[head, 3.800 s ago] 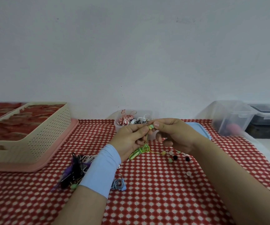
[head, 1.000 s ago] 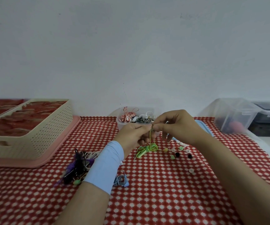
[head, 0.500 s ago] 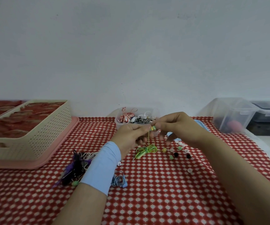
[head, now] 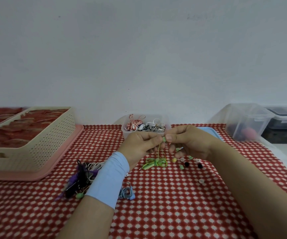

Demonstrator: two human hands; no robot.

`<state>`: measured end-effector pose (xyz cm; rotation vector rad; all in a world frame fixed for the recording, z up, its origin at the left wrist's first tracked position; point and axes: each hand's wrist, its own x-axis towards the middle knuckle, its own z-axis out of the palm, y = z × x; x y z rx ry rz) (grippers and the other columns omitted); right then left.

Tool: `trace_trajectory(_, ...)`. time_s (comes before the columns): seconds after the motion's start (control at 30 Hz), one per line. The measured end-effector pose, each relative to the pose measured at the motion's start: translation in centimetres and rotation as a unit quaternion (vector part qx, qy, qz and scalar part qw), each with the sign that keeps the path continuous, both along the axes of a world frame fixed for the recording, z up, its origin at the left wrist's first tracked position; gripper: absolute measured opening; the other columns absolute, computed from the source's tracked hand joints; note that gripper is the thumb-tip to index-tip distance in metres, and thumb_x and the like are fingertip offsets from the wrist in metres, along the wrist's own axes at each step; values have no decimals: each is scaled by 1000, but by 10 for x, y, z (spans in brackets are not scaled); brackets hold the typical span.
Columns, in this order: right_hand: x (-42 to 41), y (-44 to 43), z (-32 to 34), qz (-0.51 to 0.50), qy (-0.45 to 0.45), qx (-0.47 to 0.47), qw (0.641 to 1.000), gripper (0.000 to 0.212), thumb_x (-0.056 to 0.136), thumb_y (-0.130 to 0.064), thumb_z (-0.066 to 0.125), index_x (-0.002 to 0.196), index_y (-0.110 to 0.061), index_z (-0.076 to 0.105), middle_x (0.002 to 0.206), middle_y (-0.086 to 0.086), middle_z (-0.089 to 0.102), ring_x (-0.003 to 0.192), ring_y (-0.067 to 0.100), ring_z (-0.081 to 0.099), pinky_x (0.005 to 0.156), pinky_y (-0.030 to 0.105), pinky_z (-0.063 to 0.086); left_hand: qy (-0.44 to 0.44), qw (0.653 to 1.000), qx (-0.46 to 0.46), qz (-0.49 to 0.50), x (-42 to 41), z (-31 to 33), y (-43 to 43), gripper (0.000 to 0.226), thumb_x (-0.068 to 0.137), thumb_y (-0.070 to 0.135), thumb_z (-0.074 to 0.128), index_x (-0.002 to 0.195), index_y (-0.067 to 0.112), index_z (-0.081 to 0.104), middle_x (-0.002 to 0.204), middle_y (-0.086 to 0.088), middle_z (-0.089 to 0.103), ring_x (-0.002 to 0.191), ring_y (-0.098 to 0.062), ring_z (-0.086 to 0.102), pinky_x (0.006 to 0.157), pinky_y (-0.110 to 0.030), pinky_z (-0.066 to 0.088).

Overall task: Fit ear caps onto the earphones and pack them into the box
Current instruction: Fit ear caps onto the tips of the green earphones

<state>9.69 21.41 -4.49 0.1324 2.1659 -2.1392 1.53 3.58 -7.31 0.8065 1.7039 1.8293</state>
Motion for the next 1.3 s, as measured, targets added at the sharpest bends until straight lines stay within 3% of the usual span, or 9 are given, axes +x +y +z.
trace_trajectory(0.1,-2,-1,0,-21,14,7,1000,20,72,-24,77,87,-10,79,85,11,72,65,13,65,49,25,55,-16,999,14,25,-1,-1,1,11,86,15,67,93,13,76,78,-6,70,70,-13,57,69,-22,50)
trace_trajectory(0.4,1,10,3,-20,27,18,999,38,80,-26,71,110,-2,75,98,19,73,73,17,68,53,27,57,-4,999,5,35,-1,2,2,10,87,16,70,93,16,78,84,-9,72,73,-14,58,73,-29,46)
trace_trajectory(0.53,1,8,4,-16,20,30,999,34,76,-23,75,105,-5,79,92,14,74,72,14,68,54,26,57,8,999,-8,33,-2,2,2,15,87,16,70,99,12,76,82,-6,73,76,-17,58,76,-31,47)
trace_trajectory(0.67,-1,3,0,-23,3,26,999,22,78,-21,76,96,-11,81,89,11,73,69,13,66,52,25,56,27,999,-13,42,-2,1,0,22,81,20,73,101,11,77,92,-21,72,82,-23,61,82,-37,50)
trace_trajectory(0.8,0,4,-1,-15,-4,37,999,12,91,-11,70,97,-11,80,85,7,74,68,13,67,53,25,57,55,997,-46,40,-4,0,-3,15,85,14,73,99,9,75,89,-14,74,76,-15,64,77,-26,54)
trace_trajectory(0.93,3,8,5,-16,-1,75,997,21,88,-18,75,106,-12,80,97,14,76,77,18,69,59,30,60,64,994,-57,64,-3,0,-2,8,85,12,73,93,14,75,83,-7,76,74,-14,65,82,-33,55)
trace_trajectory(1.07,5,8,8,-28,25,114,993,14,86,-14,78,99,-15,82,95,15,77,76,19,69,62,31,60,62,994,-55,66,0,2,0,11,83,10,75,87,20,74,71,4,73,67,-9,65,75,-25,56)
trace_trajectory(1.17,4,8,8,-40,39,135,989,11,87,-10,78,96,-13,83,87,12,77,73,18,67,61,31,59,68,993,-69,64,2,2,1,11,83,10,76,89,19,73,70,6,74,65,-5,66,67,-17,53)
trace_trajectory(1.3,6,10,8,-27,22,124,992,15,92,-16,73,104,-14,80,100,13,78,78,18,70,65,34,61,66,993,-64,69,3,4,-1,12,83,7,74,90,16,73,77,5,76,70,-6,68,67,-16,53)
